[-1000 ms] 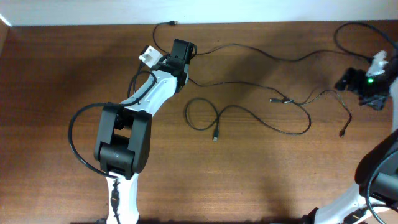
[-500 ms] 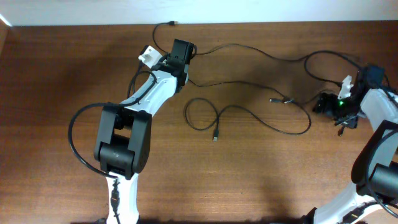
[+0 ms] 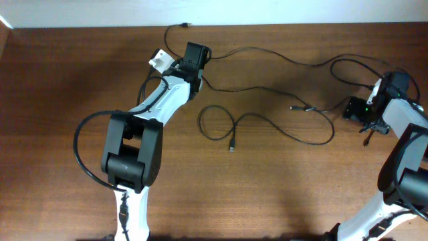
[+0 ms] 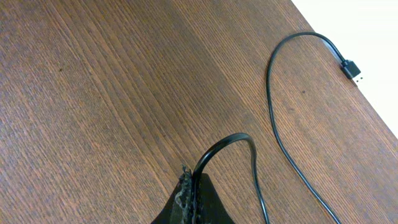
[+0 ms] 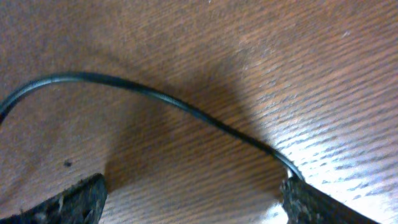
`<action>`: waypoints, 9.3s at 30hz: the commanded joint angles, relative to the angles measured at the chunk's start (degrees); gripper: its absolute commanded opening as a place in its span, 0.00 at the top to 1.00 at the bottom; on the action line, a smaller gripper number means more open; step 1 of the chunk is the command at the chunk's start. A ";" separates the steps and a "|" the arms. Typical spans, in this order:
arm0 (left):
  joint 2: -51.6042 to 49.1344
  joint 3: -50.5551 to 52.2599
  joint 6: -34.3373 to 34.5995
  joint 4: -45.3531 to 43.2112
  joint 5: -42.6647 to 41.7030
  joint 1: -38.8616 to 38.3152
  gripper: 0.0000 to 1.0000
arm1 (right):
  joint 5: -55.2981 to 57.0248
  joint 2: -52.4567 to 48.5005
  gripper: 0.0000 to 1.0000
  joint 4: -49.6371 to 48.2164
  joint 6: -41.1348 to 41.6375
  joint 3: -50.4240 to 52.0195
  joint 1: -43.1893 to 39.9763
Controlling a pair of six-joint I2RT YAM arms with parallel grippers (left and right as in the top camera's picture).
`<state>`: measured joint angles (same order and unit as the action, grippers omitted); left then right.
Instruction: Untangle cables
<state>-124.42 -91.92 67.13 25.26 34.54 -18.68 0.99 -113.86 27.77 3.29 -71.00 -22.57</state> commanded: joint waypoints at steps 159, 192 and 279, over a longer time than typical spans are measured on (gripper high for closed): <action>14.73 -0.07 -50.95 24.57 -31.78 6.08 0.01 | 1.20 2.73 0.96 22.71 21.22 13.62 9.51; 14.73 -0.07 -50.95 24.57 -31.78 6.08 0.01 | -11.52 3.69 0.96 7.69 26.75 21.31 -24.39; 14.73 -0.07 -50.07 22.67 -36.06 6.05 0.01 | -2.32 10.34 0.96 -8.48 19.50 21.18 -24.35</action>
<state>-110.34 -91.92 16.93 49.43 2.11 -12.75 0.10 -102.06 17.39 23.33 -52.42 -46.81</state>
